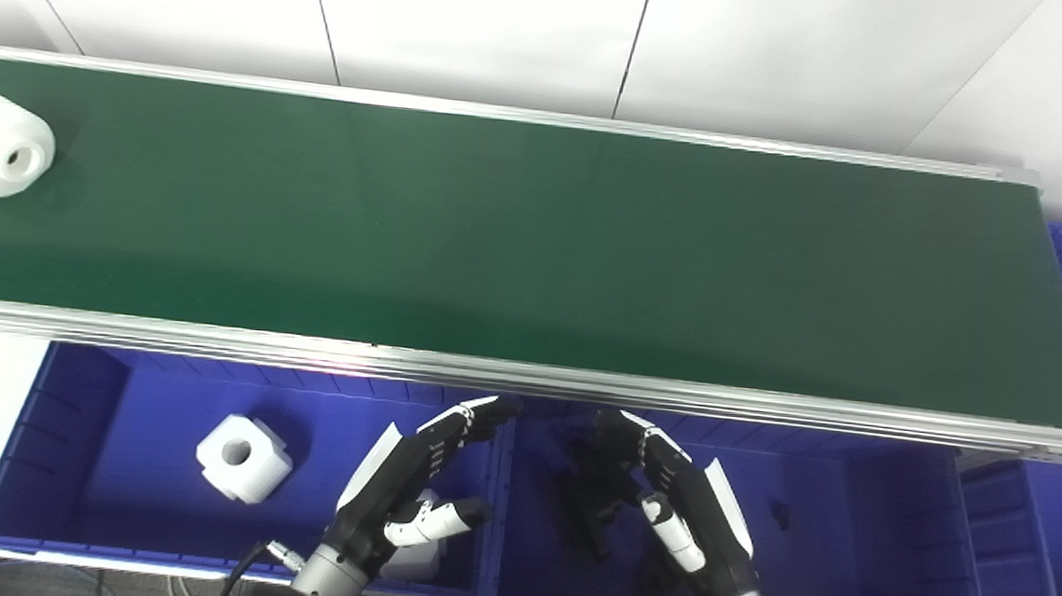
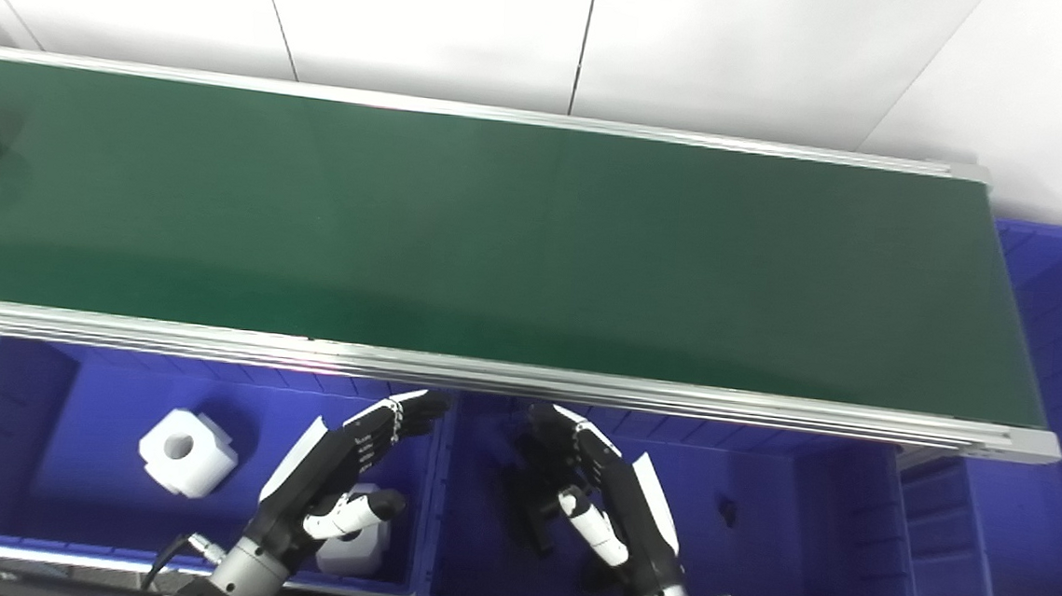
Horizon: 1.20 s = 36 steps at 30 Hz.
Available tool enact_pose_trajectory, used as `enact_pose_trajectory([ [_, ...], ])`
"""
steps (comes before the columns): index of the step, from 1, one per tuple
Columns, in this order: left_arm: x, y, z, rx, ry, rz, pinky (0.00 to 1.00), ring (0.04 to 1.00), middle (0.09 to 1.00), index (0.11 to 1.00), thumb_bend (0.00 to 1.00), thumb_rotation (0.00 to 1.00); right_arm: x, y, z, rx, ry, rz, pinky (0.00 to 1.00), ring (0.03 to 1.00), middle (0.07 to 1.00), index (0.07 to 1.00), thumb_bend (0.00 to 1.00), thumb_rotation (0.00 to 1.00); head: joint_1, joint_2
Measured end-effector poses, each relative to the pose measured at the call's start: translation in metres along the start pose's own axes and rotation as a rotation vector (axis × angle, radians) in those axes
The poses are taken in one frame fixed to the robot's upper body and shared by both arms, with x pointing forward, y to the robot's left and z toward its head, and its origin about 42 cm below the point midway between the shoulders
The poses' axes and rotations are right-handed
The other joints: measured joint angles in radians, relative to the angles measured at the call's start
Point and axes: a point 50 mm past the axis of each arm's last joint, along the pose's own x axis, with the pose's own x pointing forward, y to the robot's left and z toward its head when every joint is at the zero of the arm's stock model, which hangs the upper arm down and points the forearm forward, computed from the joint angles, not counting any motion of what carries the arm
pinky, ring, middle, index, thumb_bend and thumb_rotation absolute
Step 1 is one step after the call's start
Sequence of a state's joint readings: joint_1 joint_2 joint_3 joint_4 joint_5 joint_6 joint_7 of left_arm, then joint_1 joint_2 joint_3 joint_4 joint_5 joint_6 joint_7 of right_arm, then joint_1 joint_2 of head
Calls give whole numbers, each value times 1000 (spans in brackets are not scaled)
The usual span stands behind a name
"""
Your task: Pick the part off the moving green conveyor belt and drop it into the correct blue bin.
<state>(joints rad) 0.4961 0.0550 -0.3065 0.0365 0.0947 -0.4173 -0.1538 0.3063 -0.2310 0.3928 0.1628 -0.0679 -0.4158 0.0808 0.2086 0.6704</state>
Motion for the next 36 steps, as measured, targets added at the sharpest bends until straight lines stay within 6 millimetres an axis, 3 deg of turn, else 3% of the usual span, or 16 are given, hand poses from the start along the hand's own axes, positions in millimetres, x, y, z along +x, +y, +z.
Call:
enact_pose_trajectory([
  [36,1,0,-4,2,9,-3,856,877,854,810,883,732,2,0,-3,-1,10,-4,787,812,812,798,853,968,2,-14],
])
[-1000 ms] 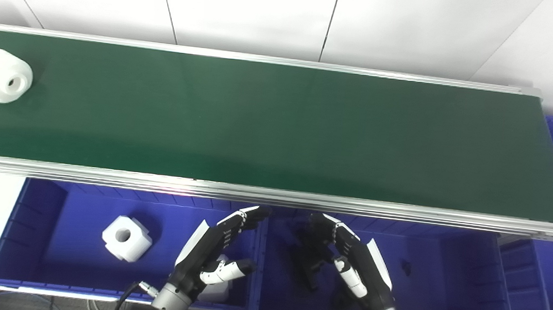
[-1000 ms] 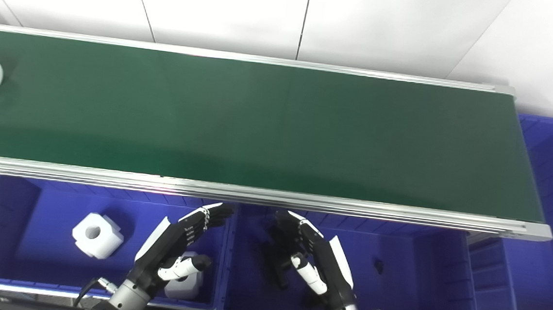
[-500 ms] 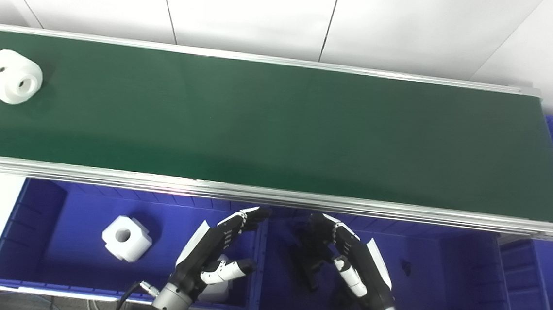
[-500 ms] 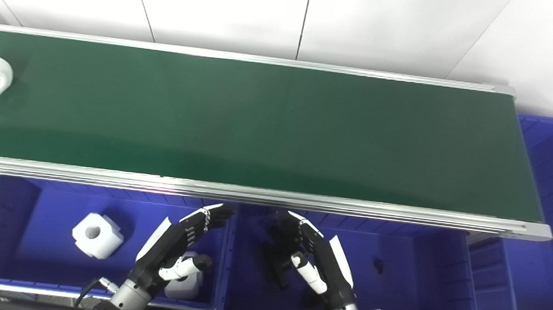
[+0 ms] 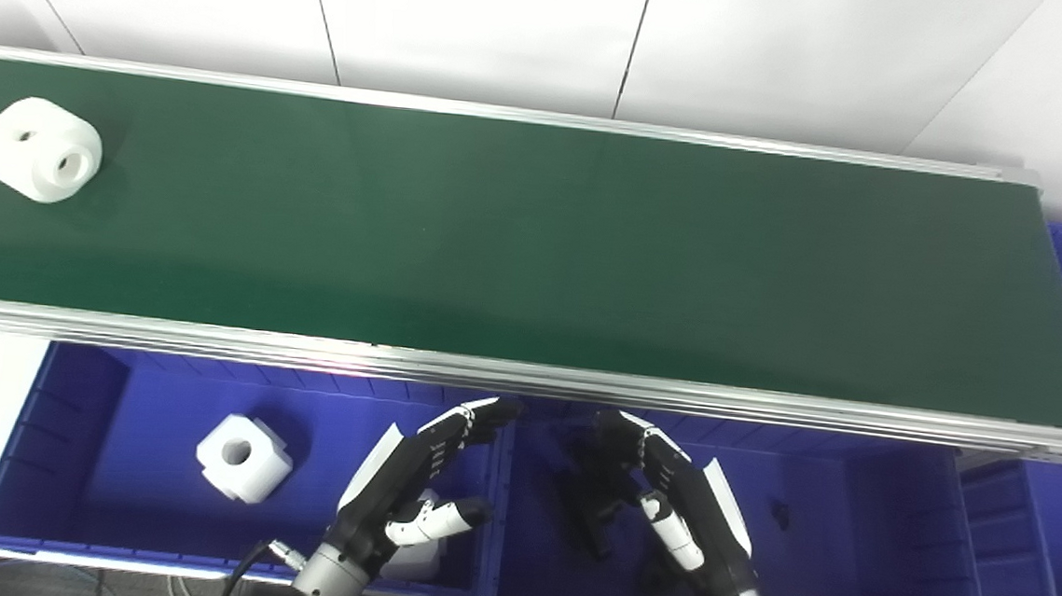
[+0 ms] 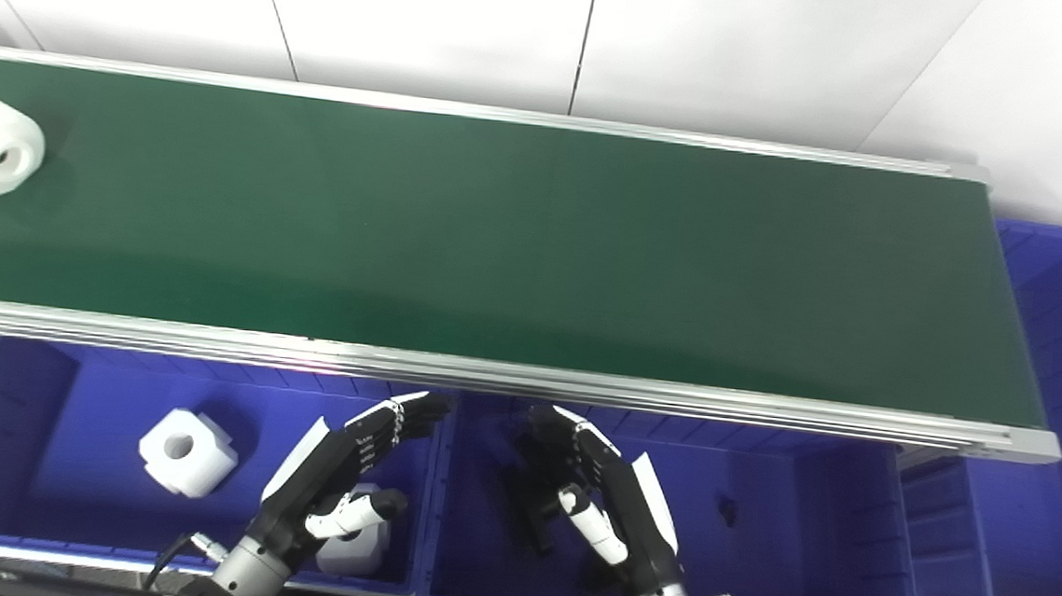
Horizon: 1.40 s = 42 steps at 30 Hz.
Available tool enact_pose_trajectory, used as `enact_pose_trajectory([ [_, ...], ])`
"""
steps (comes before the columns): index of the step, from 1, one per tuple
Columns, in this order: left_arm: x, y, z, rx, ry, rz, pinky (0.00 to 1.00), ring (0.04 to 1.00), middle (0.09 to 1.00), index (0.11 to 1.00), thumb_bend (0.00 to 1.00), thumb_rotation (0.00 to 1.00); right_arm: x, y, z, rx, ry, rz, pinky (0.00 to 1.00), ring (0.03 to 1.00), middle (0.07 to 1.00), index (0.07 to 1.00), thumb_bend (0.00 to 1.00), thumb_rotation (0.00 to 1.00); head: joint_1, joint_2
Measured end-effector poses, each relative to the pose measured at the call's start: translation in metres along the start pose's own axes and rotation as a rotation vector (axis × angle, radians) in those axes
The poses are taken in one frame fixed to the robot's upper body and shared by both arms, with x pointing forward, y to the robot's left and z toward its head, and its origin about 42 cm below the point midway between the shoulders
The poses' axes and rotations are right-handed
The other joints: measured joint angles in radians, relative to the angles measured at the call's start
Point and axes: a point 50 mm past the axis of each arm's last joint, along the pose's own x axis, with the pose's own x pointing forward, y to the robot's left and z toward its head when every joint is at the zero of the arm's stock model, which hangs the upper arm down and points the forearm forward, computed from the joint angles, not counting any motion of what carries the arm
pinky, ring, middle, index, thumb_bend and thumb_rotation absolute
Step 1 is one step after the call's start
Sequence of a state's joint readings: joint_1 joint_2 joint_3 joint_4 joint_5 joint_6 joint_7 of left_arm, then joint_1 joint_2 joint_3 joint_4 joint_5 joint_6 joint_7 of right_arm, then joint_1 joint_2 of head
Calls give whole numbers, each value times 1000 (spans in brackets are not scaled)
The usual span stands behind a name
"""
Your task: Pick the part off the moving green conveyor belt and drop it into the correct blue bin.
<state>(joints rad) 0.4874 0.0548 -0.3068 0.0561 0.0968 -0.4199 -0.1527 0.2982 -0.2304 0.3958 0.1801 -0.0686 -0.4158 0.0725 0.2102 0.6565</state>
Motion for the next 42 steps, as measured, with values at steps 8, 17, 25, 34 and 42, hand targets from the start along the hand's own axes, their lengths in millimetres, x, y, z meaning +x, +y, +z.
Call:
enact_pose_trajectory([
  [8,0,0,0,0,0,-1,854,876,853,809,872,725,0,0,0,-1,0,-2,776,807,811,798,851,975,2,-2],
  [17,0,-1,0,-1,0,0,851,872,853,808,875,725,0,0,0,-1,0,-2,776,805,809,796,854,976,0,-3],
  [25,0,-1,0,-2,0,0,858,876,854,811,877,727,0,0,0,0,0,-2,779,808,810,798,859,966,-12,-3],
  [34,-1,1,-1,1,3,0,856,878,853,810,885,736,0,1,-1,1,3,4,765,797,804,794,849,952,-31,-9],
  [42,-1,2,-1,-17,1,9,861,874,846,802,879,726,1,3,-1,6,2,6,760,789,797,791,844,944,-49,-11],
])
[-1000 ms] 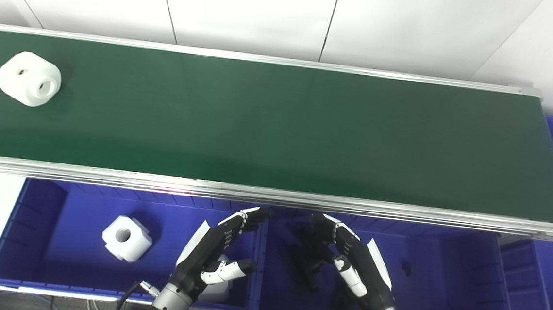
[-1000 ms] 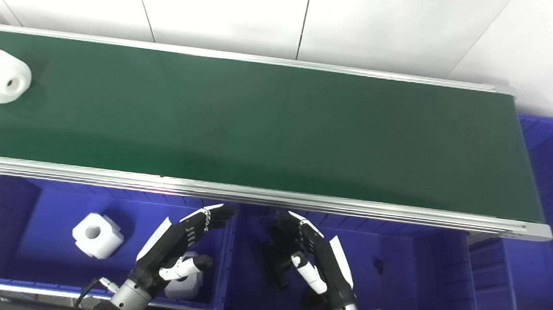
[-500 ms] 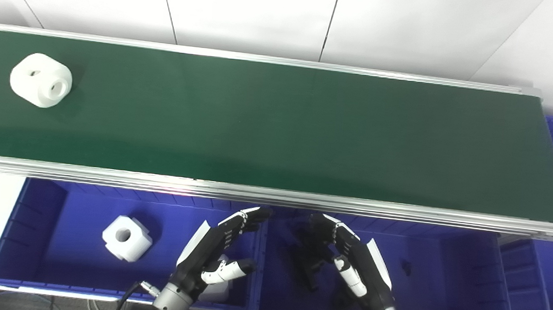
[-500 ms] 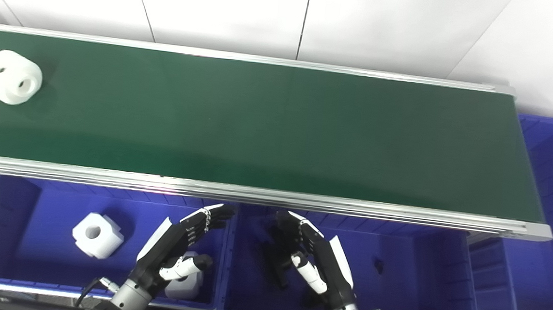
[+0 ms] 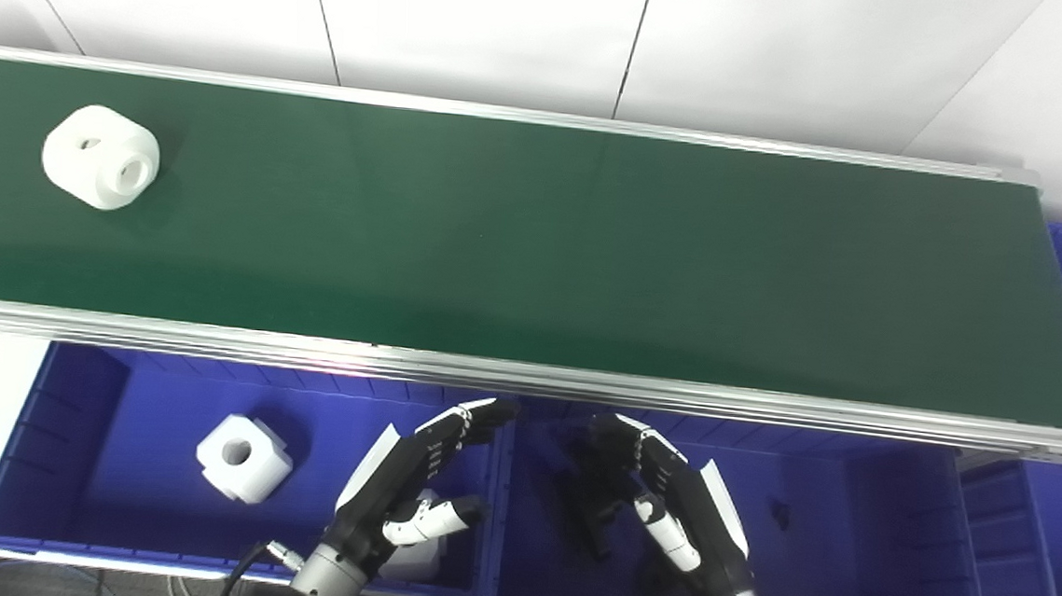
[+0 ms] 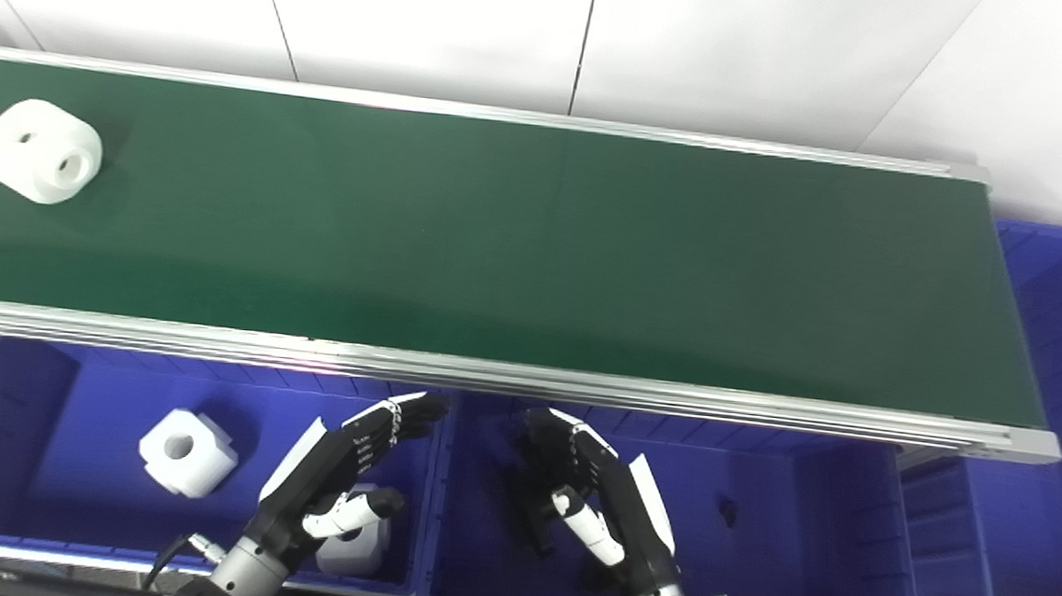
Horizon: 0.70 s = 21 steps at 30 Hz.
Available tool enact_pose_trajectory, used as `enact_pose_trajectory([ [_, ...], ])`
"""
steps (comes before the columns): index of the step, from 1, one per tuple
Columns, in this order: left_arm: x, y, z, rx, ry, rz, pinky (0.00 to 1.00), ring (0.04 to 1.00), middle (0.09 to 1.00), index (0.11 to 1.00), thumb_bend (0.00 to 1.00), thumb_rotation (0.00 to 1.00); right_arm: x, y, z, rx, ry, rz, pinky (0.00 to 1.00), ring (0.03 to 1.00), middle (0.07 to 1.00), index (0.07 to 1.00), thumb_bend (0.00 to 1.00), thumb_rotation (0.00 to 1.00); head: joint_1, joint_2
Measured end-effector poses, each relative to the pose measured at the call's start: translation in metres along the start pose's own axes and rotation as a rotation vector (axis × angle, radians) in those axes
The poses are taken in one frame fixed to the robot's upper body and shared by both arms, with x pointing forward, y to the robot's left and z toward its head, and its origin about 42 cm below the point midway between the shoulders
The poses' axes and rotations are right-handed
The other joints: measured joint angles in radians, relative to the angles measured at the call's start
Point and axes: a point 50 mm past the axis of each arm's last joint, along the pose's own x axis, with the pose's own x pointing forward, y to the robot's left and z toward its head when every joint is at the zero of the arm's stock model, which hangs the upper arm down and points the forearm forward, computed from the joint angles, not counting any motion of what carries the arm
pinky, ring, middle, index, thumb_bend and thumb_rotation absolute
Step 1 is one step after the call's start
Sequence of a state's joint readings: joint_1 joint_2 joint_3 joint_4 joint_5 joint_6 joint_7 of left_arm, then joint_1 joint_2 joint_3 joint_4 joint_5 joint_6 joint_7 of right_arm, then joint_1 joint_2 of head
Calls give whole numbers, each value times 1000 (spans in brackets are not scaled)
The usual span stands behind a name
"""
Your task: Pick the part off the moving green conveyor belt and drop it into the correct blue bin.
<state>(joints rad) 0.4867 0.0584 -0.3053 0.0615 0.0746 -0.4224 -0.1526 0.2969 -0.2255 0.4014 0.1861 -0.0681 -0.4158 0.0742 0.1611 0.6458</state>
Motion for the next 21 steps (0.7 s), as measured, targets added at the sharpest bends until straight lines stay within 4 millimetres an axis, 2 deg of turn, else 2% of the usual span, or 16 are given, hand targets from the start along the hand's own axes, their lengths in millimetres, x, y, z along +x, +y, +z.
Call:
enact_pose_trajectory([
  [6,0,0,0,-6,1,1,875,883,850,800,904,729,0,2,0,-5,0,3,757,788,797,791,841,946,0,-3],
  [12,0,0,0,-4,1,1,853,872,842,799,871,730,0,1,0,-2,1,2,763,794,798,789,845,935,2,-5],
  [21,0,0,-3,-1,8,-4,855,874,847,803,883,729,0,1,-4,0,14,5,758,791,794,786,844,945,14,-17],
])
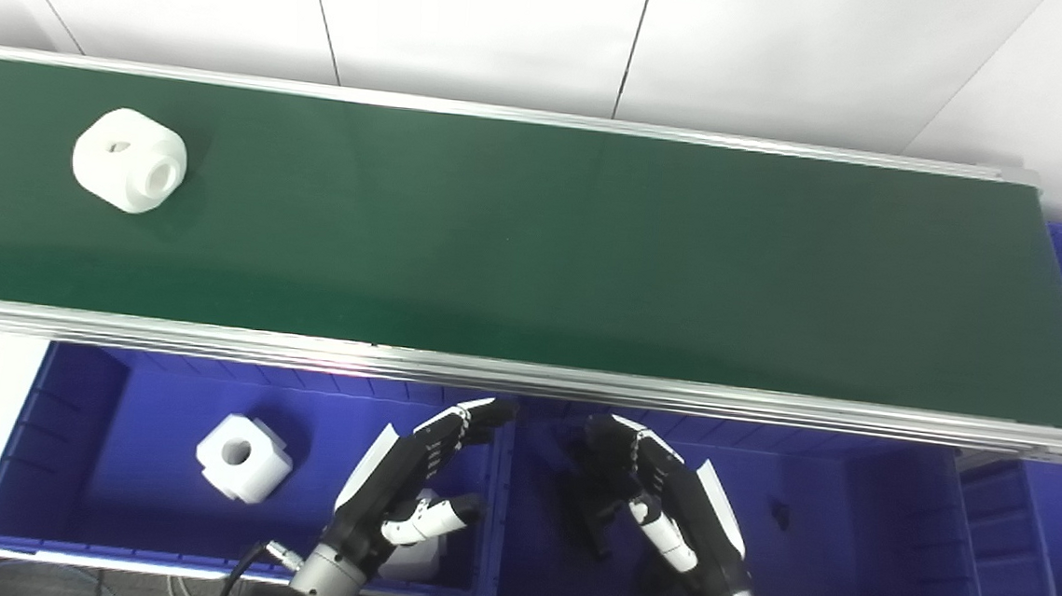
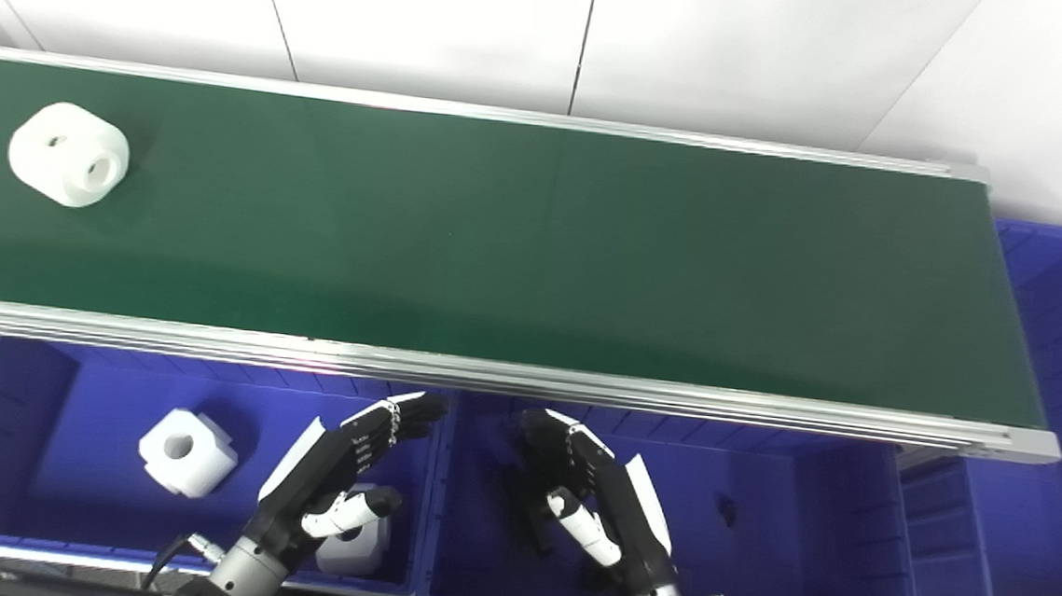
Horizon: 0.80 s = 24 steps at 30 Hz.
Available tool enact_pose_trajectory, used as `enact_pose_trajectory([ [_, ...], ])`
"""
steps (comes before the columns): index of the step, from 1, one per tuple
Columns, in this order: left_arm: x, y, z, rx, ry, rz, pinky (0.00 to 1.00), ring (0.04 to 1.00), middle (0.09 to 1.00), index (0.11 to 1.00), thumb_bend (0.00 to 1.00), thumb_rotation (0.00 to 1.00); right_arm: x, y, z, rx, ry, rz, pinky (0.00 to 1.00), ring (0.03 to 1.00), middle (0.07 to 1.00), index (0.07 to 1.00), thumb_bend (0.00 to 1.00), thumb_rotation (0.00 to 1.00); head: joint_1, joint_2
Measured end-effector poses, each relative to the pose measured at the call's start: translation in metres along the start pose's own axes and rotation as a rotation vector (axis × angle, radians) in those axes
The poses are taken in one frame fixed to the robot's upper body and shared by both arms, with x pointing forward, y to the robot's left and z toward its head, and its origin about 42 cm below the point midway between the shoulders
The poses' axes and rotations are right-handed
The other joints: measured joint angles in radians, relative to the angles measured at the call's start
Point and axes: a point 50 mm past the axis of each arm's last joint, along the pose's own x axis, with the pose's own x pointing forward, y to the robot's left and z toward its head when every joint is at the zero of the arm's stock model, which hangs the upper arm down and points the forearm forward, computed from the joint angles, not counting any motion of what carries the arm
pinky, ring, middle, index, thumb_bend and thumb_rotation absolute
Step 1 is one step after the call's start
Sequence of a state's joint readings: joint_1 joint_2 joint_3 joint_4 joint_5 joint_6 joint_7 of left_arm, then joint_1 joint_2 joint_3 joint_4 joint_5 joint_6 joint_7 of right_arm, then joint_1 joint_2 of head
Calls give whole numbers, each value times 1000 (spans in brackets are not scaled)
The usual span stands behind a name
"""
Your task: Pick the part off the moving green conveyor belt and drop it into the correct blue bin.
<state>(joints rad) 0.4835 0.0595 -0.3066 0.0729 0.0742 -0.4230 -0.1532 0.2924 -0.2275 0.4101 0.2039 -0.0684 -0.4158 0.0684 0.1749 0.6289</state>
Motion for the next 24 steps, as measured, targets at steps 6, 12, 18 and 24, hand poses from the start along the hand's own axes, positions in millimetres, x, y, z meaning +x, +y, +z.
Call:
enact_pose_trajectory([
  [6,0,0,-4,-2,13,-3,842,868,842,801,879,723,0,-1,-1,-5,5,-6,760,791,793,785,850,961,17,-27],
  [12,4,0,-11,-2,30,-9,823,858,833,786,886,723,3,-2,-9,-9,29,-1,758,788,789,783,866,956,78,-92],
  [18,11,2,-15,17,29,4,799,841,822,776,878,723,5,-5,-17,-8,58,-3,723,766,773,764,880,954,92,-139],
  [24,16,5,-19,21,22,7,796,838,819,767,878,722,8,-8,-22,3,74,-10,725,764,771,763,870,949,106,-167],
])
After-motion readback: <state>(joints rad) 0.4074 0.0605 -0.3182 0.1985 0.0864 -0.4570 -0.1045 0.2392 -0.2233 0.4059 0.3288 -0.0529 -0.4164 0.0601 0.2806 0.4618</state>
